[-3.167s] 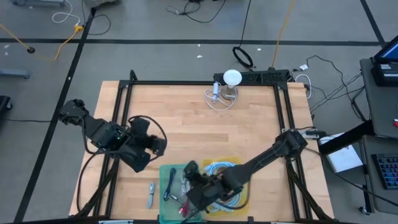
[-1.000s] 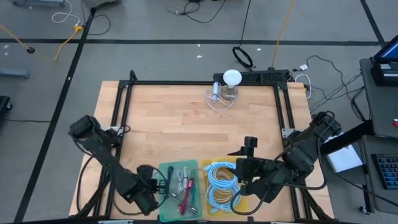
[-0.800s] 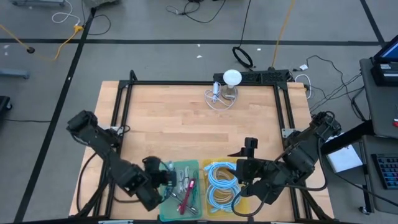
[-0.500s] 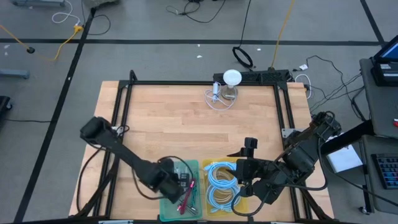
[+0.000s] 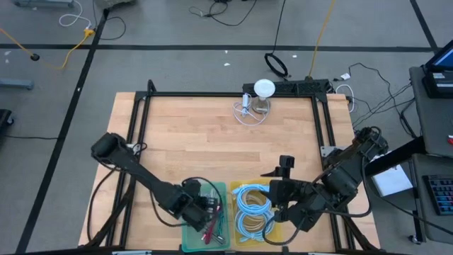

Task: Pick & Place USB Port
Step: Adjust the bins

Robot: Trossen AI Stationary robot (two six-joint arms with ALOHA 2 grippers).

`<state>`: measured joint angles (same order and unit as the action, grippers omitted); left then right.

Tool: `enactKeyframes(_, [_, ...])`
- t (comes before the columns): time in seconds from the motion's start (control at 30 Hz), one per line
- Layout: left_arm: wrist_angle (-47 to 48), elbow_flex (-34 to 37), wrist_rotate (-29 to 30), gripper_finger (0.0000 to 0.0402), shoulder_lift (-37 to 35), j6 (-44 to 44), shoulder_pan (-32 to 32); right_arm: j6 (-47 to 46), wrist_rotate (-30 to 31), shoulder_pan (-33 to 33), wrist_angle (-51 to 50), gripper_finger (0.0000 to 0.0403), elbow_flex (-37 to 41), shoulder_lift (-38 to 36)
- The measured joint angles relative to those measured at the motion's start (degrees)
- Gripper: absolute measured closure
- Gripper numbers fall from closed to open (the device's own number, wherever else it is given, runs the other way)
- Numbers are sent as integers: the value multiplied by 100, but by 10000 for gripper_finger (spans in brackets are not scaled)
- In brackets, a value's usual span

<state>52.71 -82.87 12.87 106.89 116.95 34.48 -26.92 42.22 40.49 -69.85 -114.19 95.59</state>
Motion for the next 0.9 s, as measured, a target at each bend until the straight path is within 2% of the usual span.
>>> enactKeyframes(0.13, [228, -6, 760, 318, -520, -137, -17, -333, 258, -150, -609, 193, -2, 0])
enactKeyframes(0.27, [1339, -13, 680, 339, -1099, 69, -55, -1430, 448, -447, -1920, 193, 1, -2])
enactKeyframes(0.33, [2174, -13, 515, 366, -1297, 241, -50, -1734, 526, -673, -2013, 196, 248, -61])
enactKeyframes(0.4, [3018, -11, 429, 391, -1406, 347, -46, -1727, 461, -813, -1771, 206, 773, -309])
enactKeyframes(0.47, [3490, 19, 417, 395, -1499, 392, -130, -1753, 447, -1017, -1527, 227, 1358, -505])
enactKeyframes(0.57, [3267, 76, 534, 399, -1603, -139, -478, -1830, 251, -1392, -1169, 283, 2424, -819])
enactKeyframes(0.7, [2723, 81, 435, 400, -1549, -1044, -902, -1896, -745, -1867, -464, 382, 3818, -1177])
enactKeyframes(0.77, [2925, 82, 192, 400, -1492, -1155, -967, -2039, -1160, -1903, -252, 391, 4425, -1386])
enactKeyframes(0.9, [3772, 128, -150, 400, -1507, -767, -798, -2626, -1489, -1769, -248, 398, 5352, -1803])
